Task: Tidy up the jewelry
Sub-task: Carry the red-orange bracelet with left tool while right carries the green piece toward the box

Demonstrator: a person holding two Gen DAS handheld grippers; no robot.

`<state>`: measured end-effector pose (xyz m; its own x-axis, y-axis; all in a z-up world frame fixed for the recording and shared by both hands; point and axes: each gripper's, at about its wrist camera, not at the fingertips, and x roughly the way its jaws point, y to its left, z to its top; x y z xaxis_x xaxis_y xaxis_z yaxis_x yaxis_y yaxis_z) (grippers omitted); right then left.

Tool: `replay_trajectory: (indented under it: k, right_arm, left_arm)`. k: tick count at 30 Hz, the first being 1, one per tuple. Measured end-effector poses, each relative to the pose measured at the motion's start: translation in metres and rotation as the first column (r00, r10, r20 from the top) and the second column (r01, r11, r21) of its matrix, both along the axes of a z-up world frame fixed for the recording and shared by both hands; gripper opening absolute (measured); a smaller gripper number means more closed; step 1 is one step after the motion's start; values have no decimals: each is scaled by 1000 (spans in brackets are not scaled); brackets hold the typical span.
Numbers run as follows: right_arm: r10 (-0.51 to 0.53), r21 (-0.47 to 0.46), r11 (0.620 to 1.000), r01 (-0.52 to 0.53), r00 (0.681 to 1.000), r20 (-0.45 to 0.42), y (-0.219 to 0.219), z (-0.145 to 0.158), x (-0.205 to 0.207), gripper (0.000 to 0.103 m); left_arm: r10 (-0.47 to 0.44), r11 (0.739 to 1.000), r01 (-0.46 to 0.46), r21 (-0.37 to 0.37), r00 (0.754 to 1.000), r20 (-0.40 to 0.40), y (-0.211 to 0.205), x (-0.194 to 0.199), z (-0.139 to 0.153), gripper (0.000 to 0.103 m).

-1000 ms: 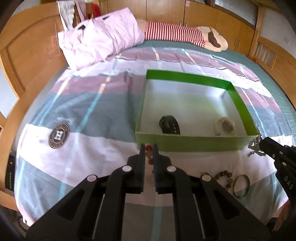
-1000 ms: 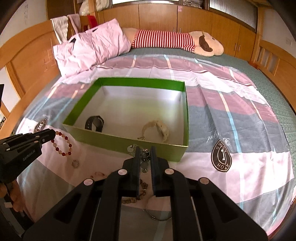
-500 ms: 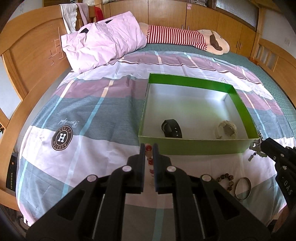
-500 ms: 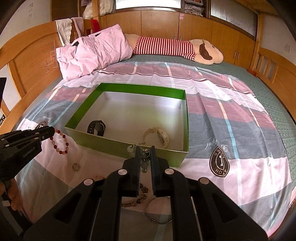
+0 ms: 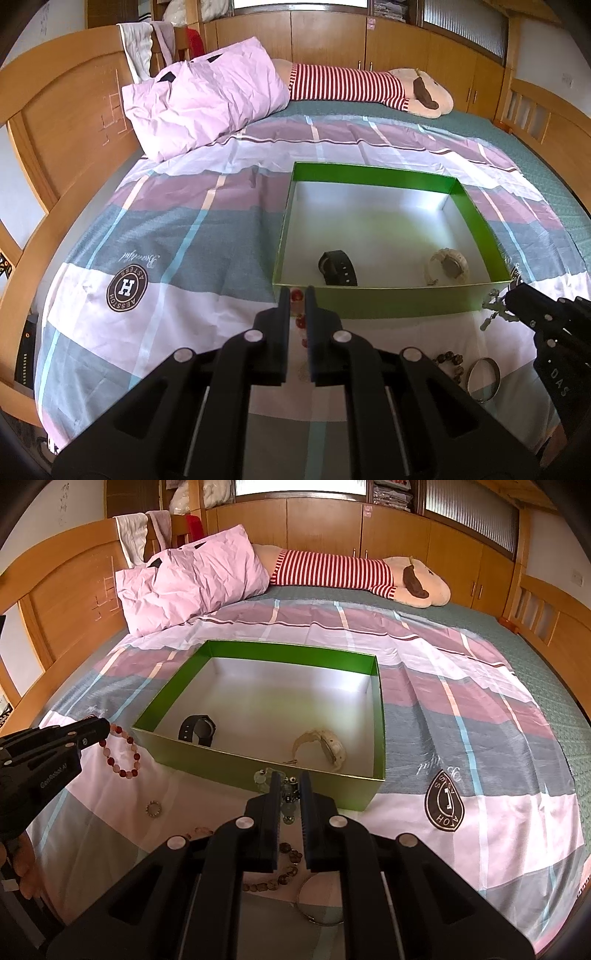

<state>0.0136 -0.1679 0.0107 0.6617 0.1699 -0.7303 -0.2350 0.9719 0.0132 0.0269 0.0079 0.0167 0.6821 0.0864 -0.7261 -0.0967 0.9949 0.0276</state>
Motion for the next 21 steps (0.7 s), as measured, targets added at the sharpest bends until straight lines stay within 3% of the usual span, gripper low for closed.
replay_trajectory:
  k: [21]
  right_arm:
    - [22,-23,999,-23,1000,-22,10,-10,-1,9]
  left_arm:
    - [0,1000,0,-1,1000,3,-3,0,1,8]
